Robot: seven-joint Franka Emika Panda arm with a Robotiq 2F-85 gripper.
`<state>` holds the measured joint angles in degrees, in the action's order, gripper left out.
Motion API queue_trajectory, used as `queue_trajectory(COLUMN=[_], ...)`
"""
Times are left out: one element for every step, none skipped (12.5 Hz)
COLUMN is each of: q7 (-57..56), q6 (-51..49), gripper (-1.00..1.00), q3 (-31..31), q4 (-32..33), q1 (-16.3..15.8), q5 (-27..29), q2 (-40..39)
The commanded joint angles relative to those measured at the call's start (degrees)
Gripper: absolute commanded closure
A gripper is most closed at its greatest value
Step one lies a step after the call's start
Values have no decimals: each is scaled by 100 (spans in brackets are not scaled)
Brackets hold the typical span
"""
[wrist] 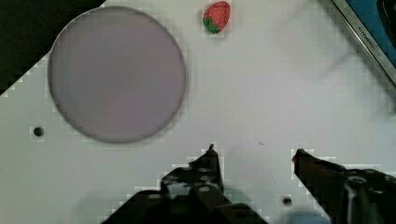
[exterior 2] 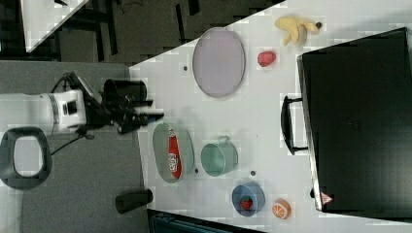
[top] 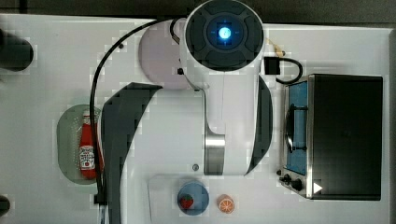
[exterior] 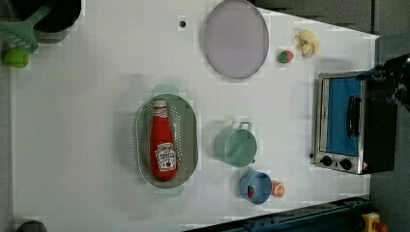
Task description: Pick ketchup from strainer and place it on the table
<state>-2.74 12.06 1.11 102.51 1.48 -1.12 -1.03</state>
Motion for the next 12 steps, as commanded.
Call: queue_trajectory(q7=[893,892,892,892,892,892,893,892,893,893,893,898], q6=[-866,-855,-847,-814,-779,-701,-630,-581,-545,-516,-510,-442], gripper=[-59,-81,-99,-100,-100,-100,-100,-100,-100,-100,-100,-100], q3=[359,419,526,684,886,1128,1401,1702,2020,2341,2658,2962], q4=[601,600,600,601,600,600,599,599,599,599,599,601], q1=[589,576,551,514,479,448,422,404,394,383,374,370], q5=[199,206,208,211,212,212,213,212,212,210,208,198], q2=[1510,1500,1473,1434,1384,1326,1265,1200,1130,1055,978,890])
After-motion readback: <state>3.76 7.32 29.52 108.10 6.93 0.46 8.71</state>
